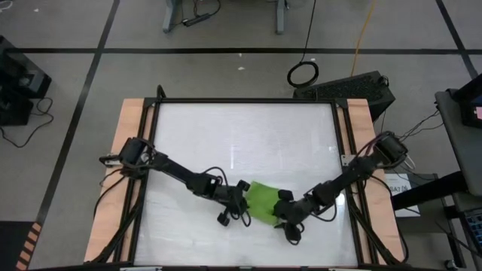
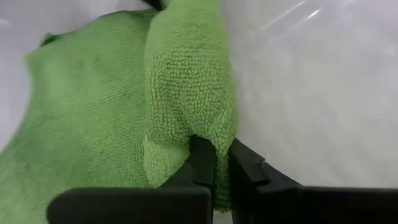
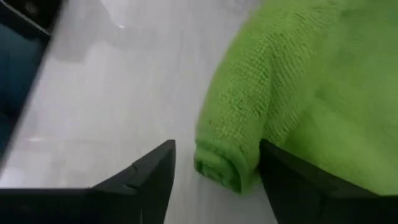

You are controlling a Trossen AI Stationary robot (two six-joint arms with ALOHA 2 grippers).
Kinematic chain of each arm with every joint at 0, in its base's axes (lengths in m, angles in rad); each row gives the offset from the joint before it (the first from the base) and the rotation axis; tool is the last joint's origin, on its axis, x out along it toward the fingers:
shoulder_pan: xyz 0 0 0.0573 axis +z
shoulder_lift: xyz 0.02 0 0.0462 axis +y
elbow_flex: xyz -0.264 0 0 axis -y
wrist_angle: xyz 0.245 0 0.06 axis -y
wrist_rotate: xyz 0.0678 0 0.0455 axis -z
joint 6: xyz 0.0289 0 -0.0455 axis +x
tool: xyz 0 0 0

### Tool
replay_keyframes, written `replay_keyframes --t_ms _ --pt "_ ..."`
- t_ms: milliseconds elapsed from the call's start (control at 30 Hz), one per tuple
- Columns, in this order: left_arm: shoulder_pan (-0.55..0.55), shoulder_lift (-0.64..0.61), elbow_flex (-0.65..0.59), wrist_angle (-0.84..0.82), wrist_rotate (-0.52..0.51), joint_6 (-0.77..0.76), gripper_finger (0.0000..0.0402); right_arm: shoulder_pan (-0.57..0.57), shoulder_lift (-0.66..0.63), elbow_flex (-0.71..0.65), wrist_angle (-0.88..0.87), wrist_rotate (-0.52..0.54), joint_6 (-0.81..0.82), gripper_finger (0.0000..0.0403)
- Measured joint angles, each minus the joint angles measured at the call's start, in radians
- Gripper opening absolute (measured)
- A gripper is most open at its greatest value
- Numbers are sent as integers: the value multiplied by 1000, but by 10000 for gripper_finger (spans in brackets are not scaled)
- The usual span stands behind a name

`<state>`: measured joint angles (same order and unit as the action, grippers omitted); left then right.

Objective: Roll towel
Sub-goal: Roll the green towel on the table

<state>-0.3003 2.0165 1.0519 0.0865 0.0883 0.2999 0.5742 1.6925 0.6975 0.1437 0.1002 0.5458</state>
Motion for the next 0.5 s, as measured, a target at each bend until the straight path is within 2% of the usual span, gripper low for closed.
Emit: replay_keyframes --t_ms 200,333,500 --pt "55 2 -1 26 193 -117 24 89 -68 -2 -90 209 -71 218" --pt "80 3 -2 41 277 -185 25 148 -108 -2 -140 360 -151 212" --pt "103 4 -3 60 351 -266 26 219 -98 -1 -72 451 -282 210"
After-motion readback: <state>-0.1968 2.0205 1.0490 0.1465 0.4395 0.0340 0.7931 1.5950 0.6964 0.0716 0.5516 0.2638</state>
